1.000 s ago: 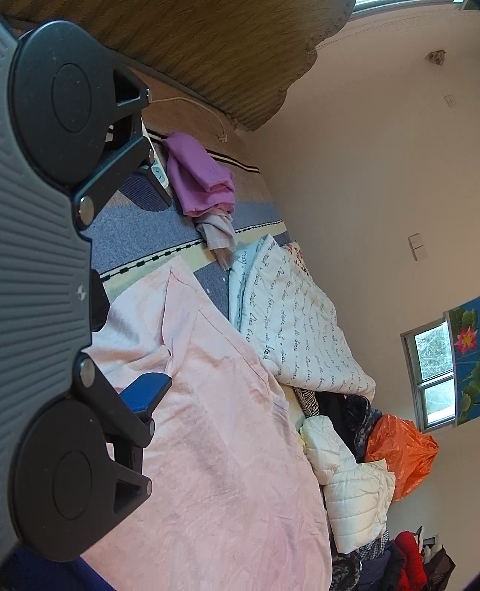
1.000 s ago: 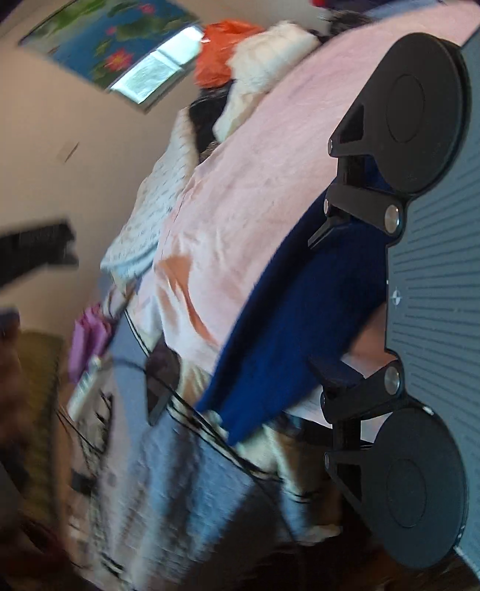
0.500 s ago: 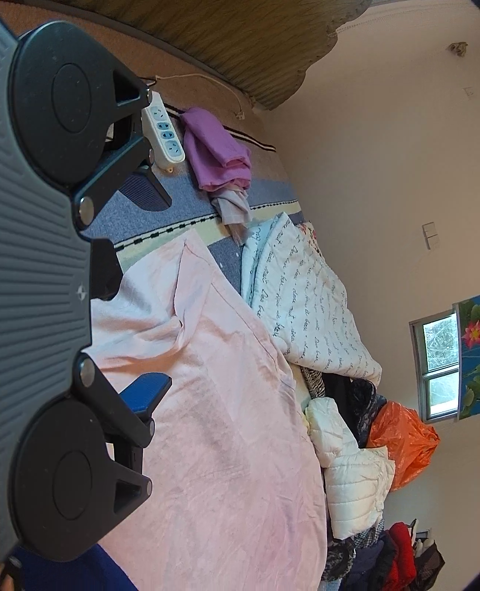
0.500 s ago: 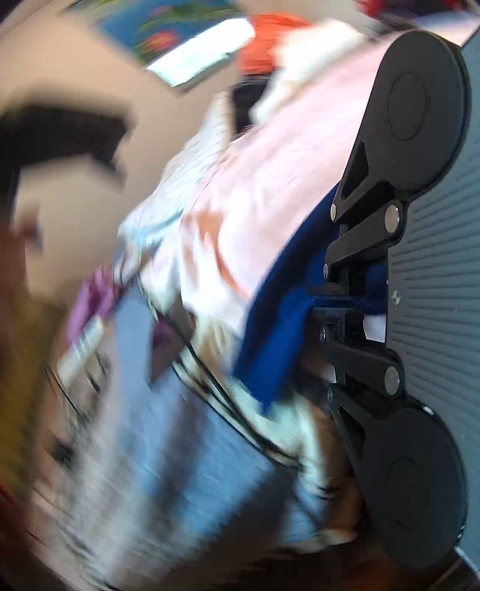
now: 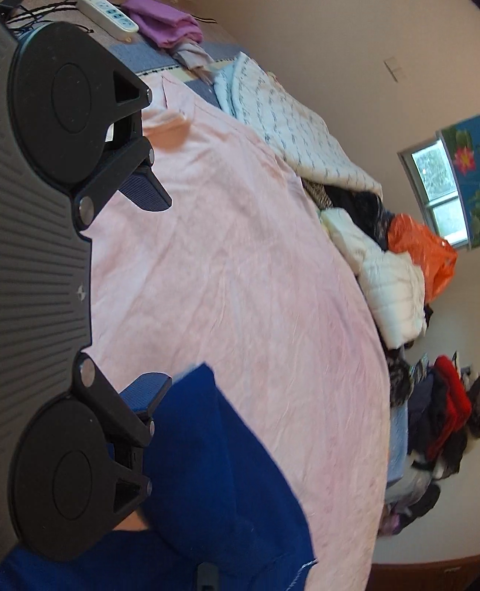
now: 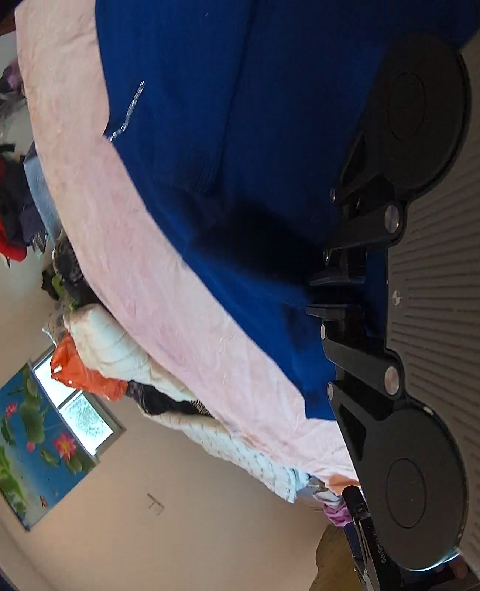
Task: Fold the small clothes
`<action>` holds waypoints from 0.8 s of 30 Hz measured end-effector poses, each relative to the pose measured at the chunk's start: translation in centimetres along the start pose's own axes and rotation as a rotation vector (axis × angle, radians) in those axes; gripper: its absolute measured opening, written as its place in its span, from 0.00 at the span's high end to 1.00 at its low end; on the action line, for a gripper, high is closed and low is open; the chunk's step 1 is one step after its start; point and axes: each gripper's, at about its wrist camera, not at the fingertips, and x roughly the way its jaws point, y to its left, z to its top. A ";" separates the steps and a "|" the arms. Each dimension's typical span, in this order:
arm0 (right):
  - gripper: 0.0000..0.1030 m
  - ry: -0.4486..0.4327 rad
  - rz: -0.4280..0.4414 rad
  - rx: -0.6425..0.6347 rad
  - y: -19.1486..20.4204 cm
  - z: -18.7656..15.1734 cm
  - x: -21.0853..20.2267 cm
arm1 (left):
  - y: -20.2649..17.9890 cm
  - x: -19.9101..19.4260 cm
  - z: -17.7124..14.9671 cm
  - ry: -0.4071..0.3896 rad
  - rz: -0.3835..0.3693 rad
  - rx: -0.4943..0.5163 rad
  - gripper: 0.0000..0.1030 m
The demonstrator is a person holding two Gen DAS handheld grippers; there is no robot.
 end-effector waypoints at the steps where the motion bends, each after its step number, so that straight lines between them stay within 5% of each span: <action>1: 0.74 -0.010 -0.014 -0.017 -0.5 0.1 -0.4 | -0.9 0.3 -0.2 0.011 -0.001 0.020 0.08; 5: 0.60 -0.063 -0.059 -0.074 -0.6 0.1 -1.5 | -2.4 1.0 -1.1 0.030 -0.004 0.043 0.08; 8: 0.45 -0.094 -0.085 0.013 -1.8 1.0 -1.2 | -2.0 1.6 -1.4 0.066 -0.011 0.022 0.08; 10: 0.45 -0.098 -0.113 0.102 -3.5 1.0 -1.1 | -1.5 1.7 -1.5 0.070 -0.022 0.003 0.08; 14: 0.45 -0.114 0.049 0.338 -6.5 0.8 0.1 | -1.6 2.0 -1.4 0.088 -0.020 -0.015 0.08; 18: 0.67 -0.175 0.095 0.467 -8.1 1.3 0.7 | -2.2 1.6 -1.1 0.077 -0.046 -0.002 0.08; 19: 0.85 -0.192 0.103 0.481 -8.3 1.3 0.7 | -2.4 1.4 -1.0 0.068 -0.046 0.003 0.08; 20: 0.92 -0.206 0.097 0.479 -8.4 1.4 0.6 | -2.6 1.3 -0.8 0.058 -0.046 0.007 0.08; 24: 0.94 -0.247 0.100 0.498 -9.2 1.5 -0.2 | -3.4 1.3 0.1 0.046 -0.064 0.006 0.08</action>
